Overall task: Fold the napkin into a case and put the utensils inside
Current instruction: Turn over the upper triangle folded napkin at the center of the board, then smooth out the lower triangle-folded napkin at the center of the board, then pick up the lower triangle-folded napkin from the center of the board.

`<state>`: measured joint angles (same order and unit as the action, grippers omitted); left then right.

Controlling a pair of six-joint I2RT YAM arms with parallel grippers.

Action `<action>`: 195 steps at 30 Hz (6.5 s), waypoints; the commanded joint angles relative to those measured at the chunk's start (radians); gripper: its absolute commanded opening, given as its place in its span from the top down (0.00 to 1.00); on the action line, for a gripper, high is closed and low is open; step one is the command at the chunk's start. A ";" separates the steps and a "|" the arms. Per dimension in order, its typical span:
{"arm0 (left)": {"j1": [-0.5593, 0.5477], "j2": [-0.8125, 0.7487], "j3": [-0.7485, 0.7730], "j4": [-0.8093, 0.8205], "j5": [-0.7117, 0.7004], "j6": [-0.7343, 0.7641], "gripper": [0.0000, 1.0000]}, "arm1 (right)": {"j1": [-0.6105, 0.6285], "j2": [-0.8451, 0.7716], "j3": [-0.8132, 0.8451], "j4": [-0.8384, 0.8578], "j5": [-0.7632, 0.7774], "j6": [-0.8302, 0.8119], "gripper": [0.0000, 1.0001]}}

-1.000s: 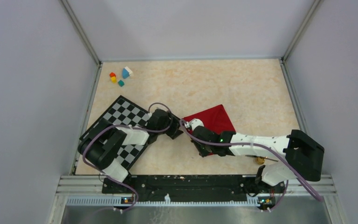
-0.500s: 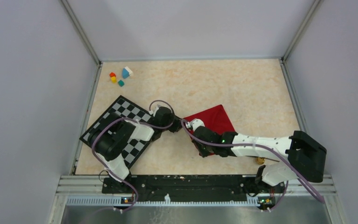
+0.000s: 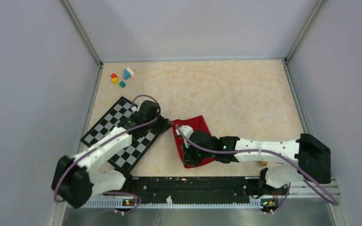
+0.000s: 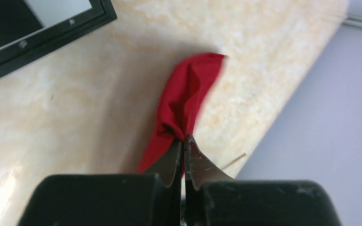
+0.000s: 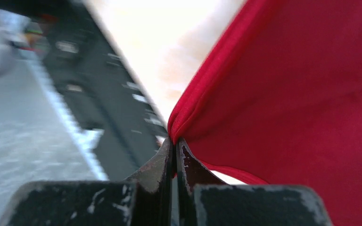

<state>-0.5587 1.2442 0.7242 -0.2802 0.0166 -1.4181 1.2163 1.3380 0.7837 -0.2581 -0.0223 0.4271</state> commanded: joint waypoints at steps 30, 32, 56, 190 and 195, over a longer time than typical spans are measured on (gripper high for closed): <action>-0.214 0.963 1.022 -0.206 -0.191 0.409 0.97 | -0.687 -0.239 -0.340 -0.089 -0.255 0.158 0.92; -0.205 0.926 0.969 -0.109 -0.088 0.460 0.76 | -0.687 -0.273 -0.315 -0.134 -0.177 0.173 0.78; 0.014 0.262 0.333 -0.035 0.471 0.856 0.09 | -0.729 -0.030 -0.154 -0.069 -0.121 0.045 0.57; 0.258 -0.856 0.047 -0.273 -0.211 0.759 0.01 | -0.025 0.387 0.474 -0.622 0.140 0.185 0.36; 0.258 -0.880 0.075 -0.322 -0.228 0.783 0.01 | -0.013 0.450 0.492 -0.617 0.122 0.169 0.45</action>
<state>-0.2974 0.3695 0.7780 -0.5438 -0.1585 -0.6514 1.1843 1.7622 1.2270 -0.8303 0.0792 0.5976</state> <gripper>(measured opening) 0.987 0.589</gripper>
